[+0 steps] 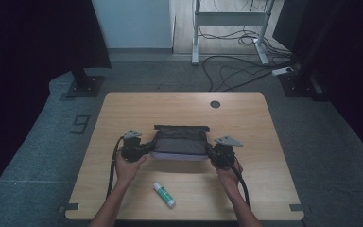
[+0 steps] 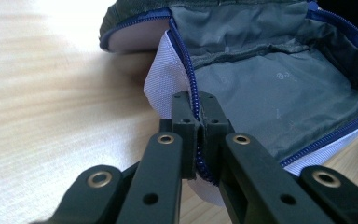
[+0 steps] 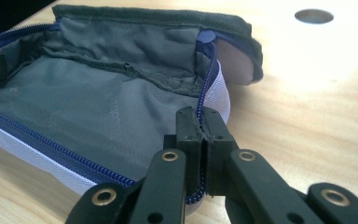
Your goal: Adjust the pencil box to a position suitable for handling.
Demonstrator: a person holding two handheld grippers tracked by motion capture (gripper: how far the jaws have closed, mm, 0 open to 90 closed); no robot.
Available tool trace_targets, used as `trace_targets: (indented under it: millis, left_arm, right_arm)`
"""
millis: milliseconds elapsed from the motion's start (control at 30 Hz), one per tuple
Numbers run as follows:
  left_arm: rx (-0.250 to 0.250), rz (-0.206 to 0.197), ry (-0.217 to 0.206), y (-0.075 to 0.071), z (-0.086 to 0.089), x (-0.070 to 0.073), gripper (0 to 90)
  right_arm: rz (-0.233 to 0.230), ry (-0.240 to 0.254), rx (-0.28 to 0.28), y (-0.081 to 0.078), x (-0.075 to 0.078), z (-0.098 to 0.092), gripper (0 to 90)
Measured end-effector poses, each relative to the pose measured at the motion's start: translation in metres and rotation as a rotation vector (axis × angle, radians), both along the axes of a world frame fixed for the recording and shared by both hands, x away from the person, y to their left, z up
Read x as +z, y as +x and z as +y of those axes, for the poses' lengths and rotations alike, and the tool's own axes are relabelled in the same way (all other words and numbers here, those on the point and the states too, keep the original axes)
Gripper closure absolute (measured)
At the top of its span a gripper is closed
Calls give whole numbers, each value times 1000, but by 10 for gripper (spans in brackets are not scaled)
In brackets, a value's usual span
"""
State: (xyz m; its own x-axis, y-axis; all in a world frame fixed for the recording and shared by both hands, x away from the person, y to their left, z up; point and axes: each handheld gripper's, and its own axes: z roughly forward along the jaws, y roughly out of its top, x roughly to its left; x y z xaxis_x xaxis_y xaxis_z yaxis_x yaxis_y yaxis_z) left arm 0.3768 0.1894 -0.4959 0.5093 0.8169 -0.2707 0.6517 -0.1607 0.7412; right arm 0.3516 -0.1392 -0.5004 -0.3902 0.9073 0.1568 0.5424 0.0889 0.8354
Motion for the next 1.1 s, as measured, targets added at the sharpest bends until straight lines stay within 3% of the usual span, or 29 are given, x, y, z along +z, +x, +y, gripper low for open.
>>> trace_targets:
  millis: [367, 567, 600, 633, 667, 700, 733, 767, 867, 1100]
  left_arm:
    - [1, 43, 11, 0, -2, -20, 860]
    - [-1, 60, 26, 1, -4, -30, 810]
    - [4, 65, 28, 0, -4, -32, 743]
    - [4, 65, 28, 0, -4, -32, 689]
    - [32, 50, 32, -1, -4, -32, 618]
    - [32, 50, 32, -1, -4, -32, 554]
    - [39, 43, 32, -1, -4, -31, 500]
    - [52, 39, 17, -1, -3, -31, 500]
    - [57, 34, 0, -1, -1, -28, 371]
    - [52, -35, -27, -7, 5, -16, 323]
  right_arm:
    - [65, -17, 2, 6, -21, -2, 845]
    - [84, -38, 9, 7, -29, -1, 791]
    - [79, -38, 3, 7, -30, -1, 730]
    - [79, -38, 3, 7, -30, -1, 730]
    - [62, -39, -16, 7, -29, -1, 655]
    - [62, -39, -16, 7, -29, -1, 655]
    - [46, -28, -29, 6, -27, -3, 567]
    - [46, -28, -29, 6, -27, -3, 567]
    - [14, -4, -23, 4, -23, -5, 489]
    - [-26, 17, -1, -3, -15, -8, 460]
